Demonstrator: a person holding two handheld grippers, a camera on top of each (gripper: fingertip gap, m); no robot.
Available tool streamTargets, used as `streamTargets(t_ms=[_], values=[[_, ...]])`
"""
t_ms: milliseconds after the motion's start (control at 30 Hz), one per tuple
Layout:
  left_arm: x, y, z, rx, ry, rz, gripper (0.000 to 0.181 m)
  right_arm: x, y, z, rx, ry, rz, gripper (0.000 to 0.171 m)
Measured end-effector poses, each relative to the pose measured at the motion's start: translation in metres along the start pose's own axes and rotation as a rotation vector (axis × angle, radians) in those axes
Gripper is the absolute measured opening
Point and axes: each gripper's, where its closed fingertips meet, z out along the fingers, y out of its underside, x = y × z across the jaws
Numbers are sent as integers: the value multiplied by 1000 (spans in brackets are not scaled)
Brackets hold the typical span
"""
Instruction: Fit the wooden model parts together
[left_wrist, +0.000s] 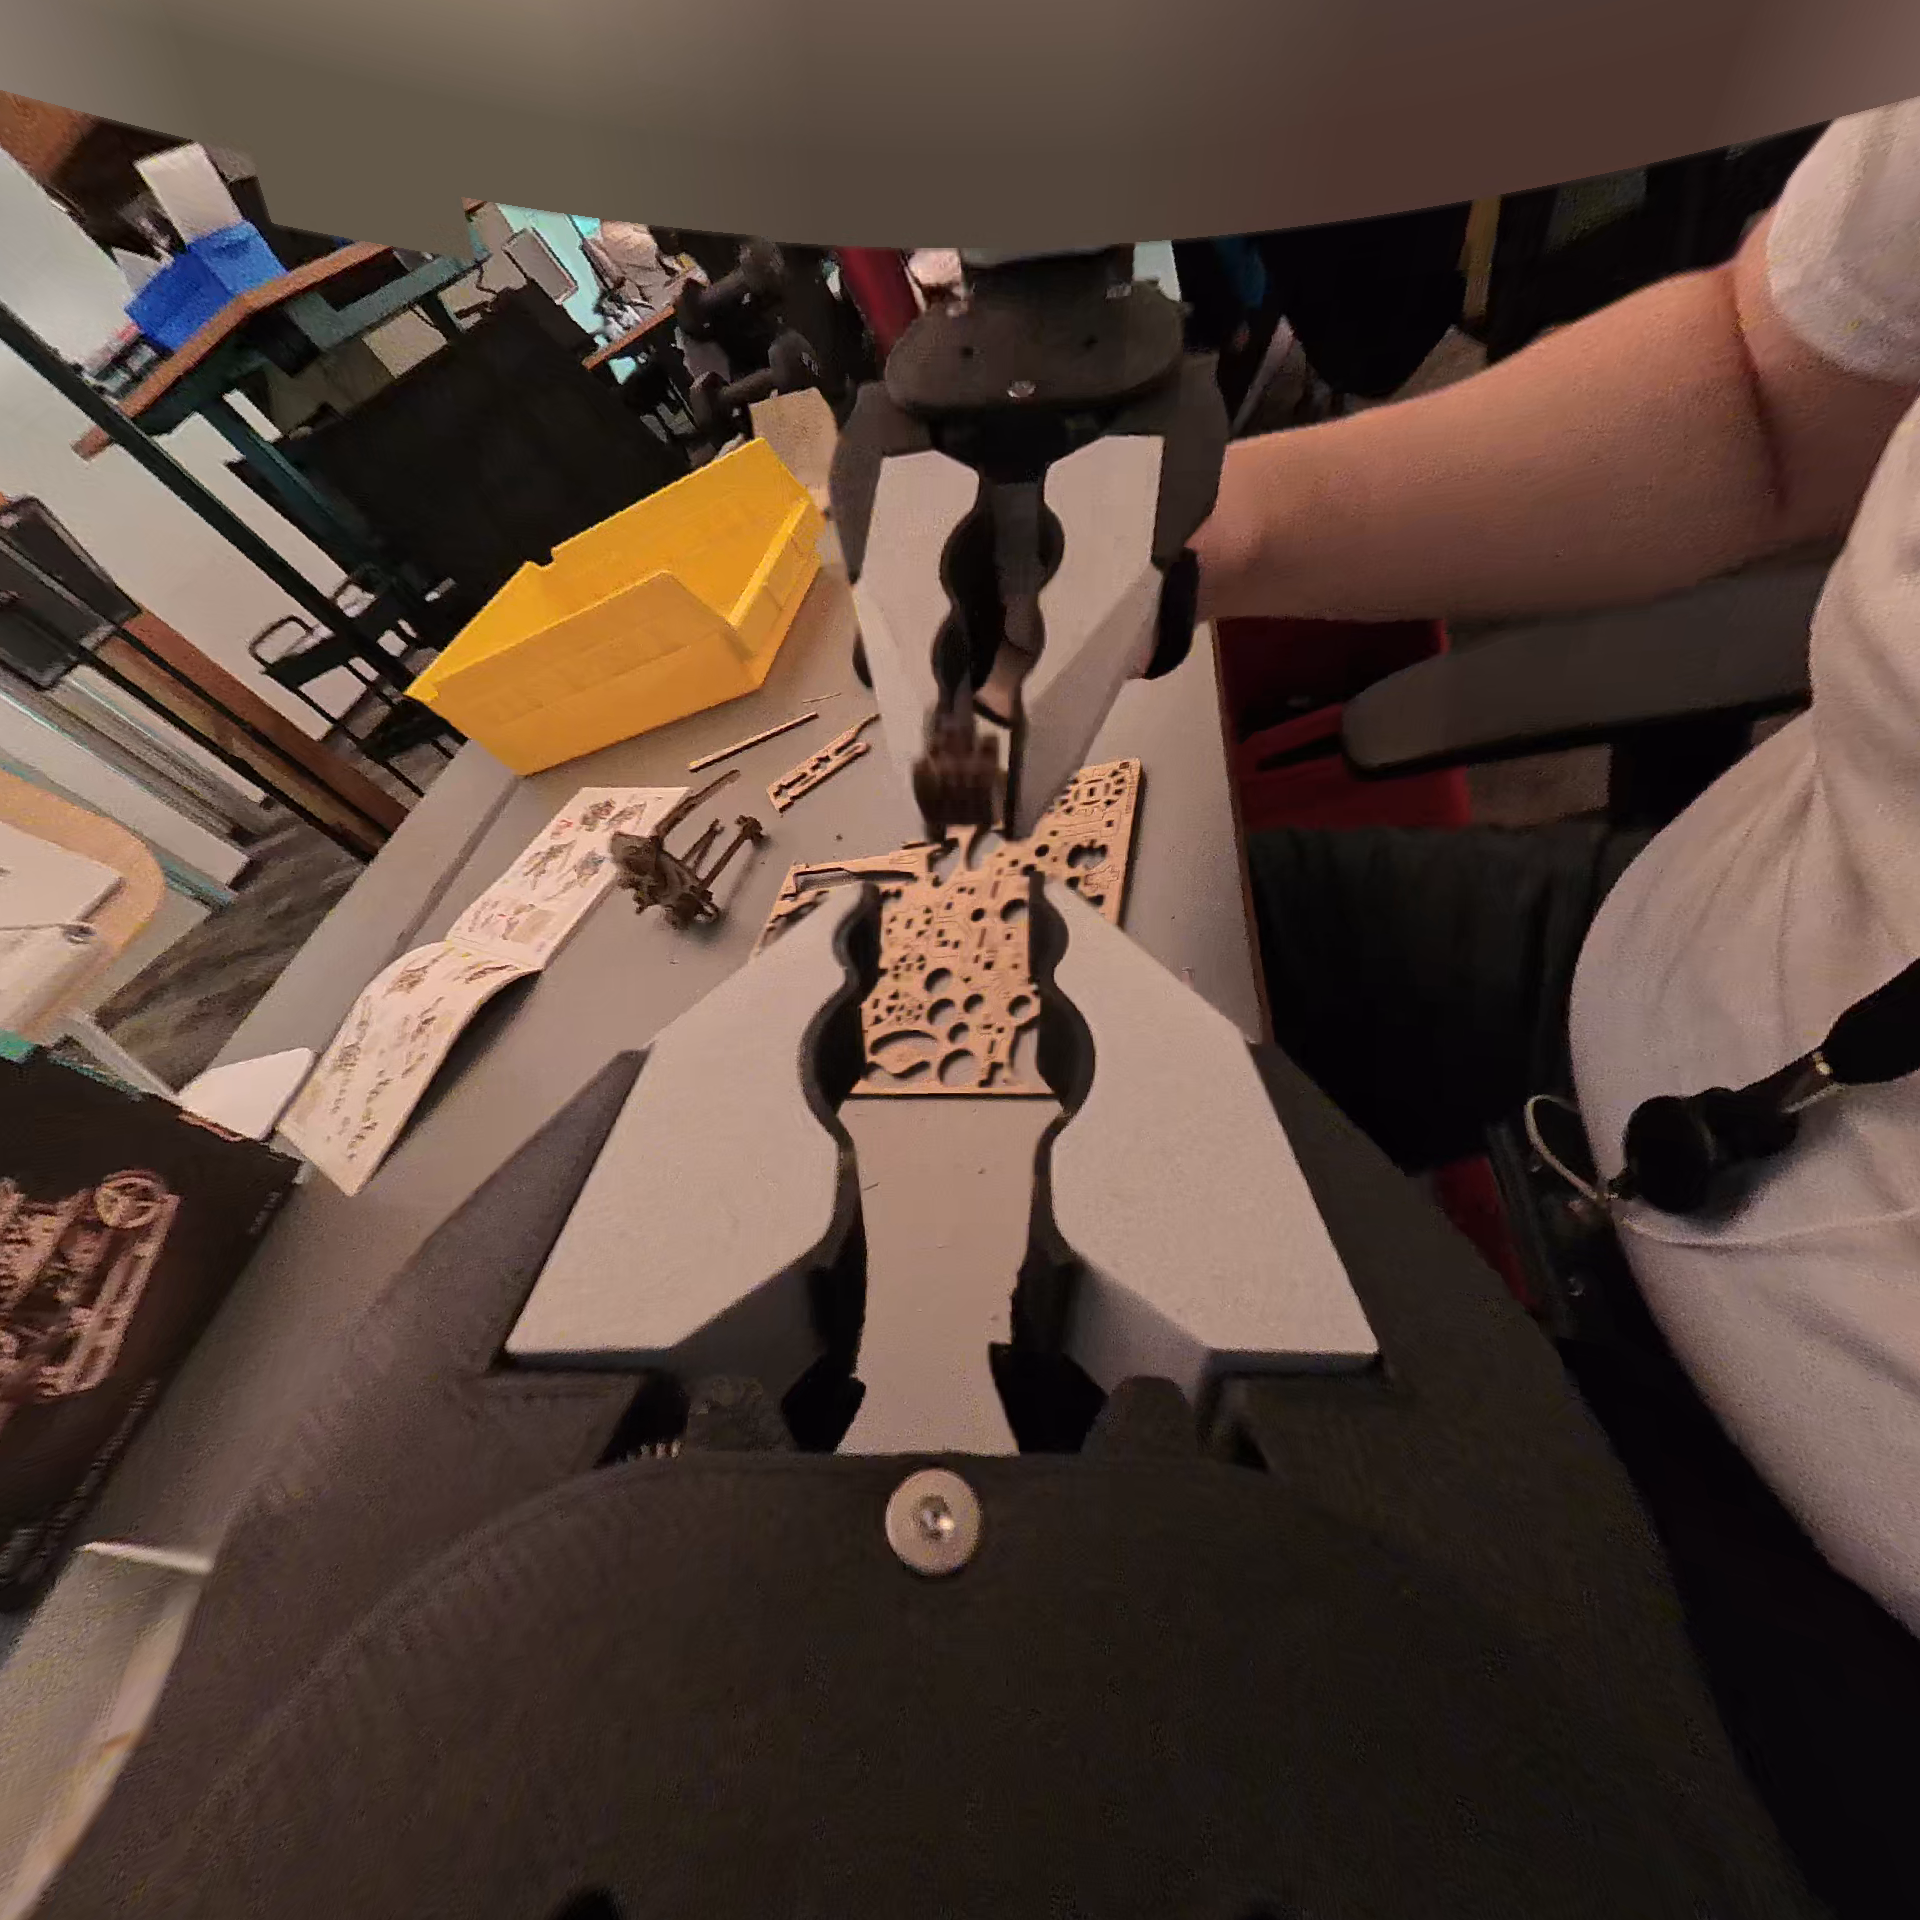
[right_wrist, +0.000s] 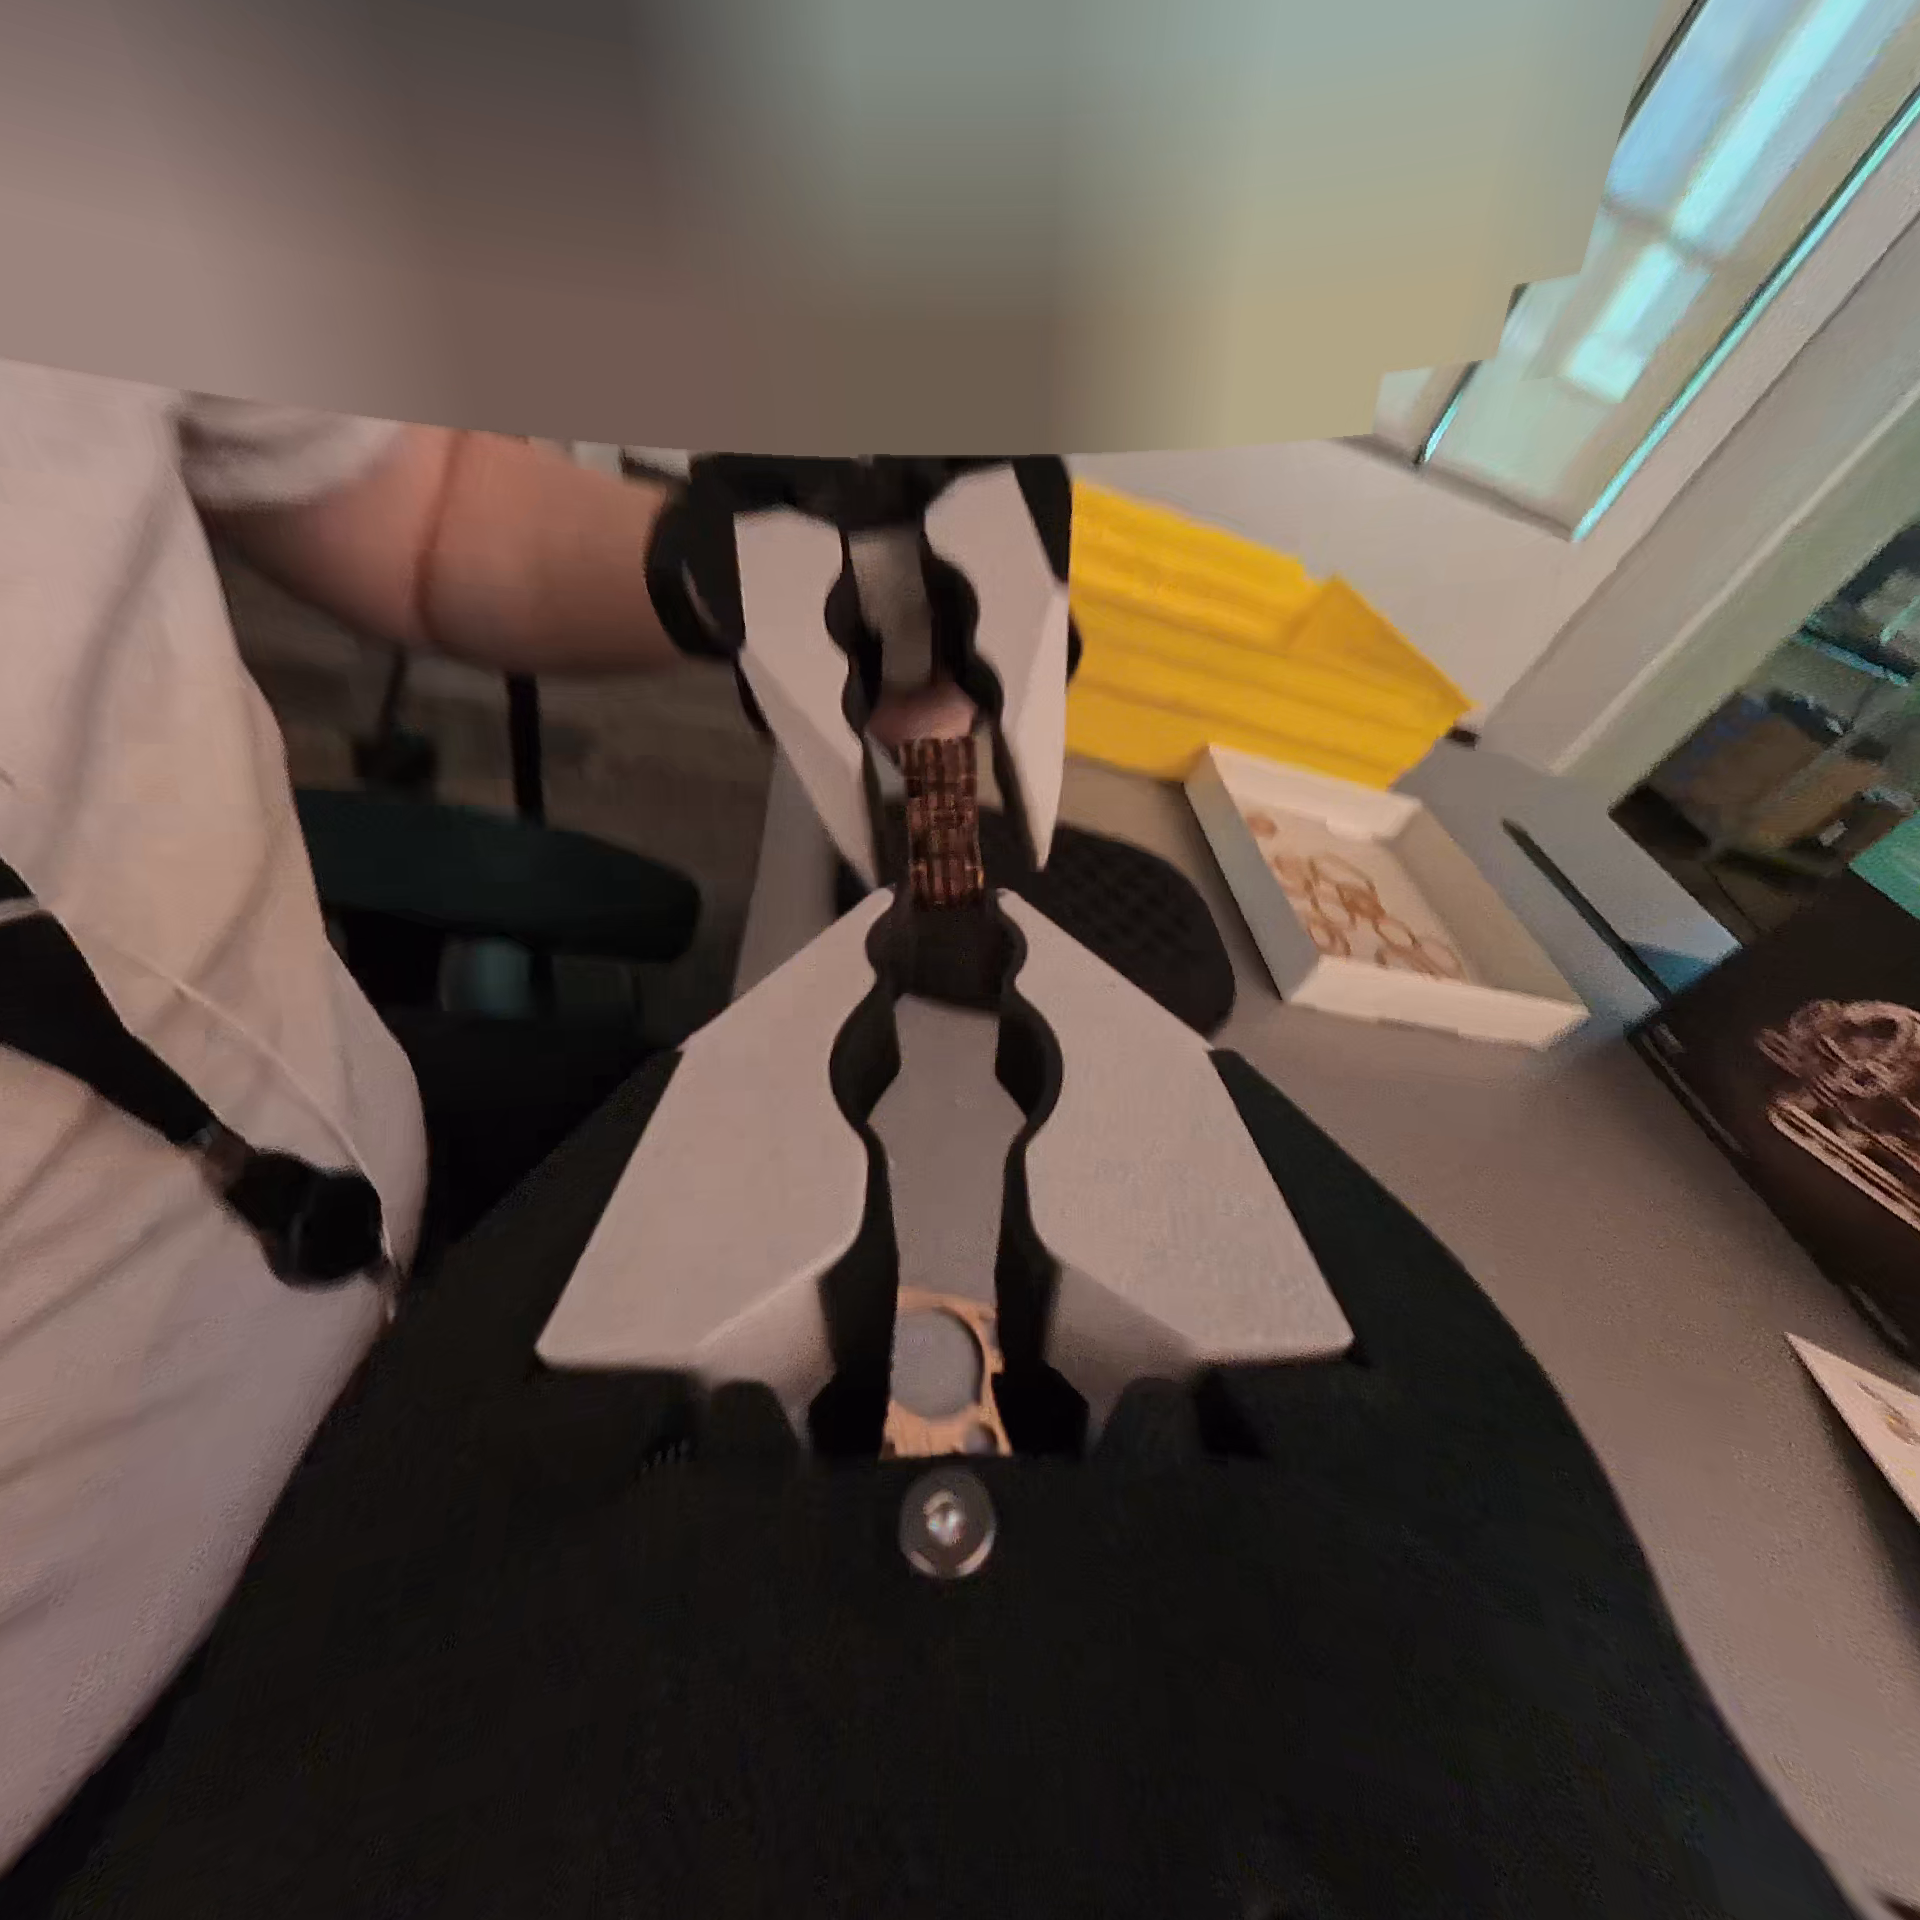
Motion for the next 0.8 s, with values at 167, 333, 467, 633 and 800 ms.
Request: streamTargets(t_ms=[167, 333, 467, 633, 800], values=[[7, -15, 5, 127, 4, -54, 14, -6, -17, -2, 249, -54, 108, 10], [6, -20, 4, 203, -12, -102, 23, -8, -19, -6, 361, -99, 192, 11], [8, -26, -1, 258, 9, -138, 25, -6, -13, -4, 329, -87, 174, 10], [8, -28, 0, 282, 17, -149, 10, -8, -13, 1, 327, -89, 158, 11], [3, -27, -3, 286, -22, -131, 10, -5, -7, 1, 266, -50, 120, 28]])
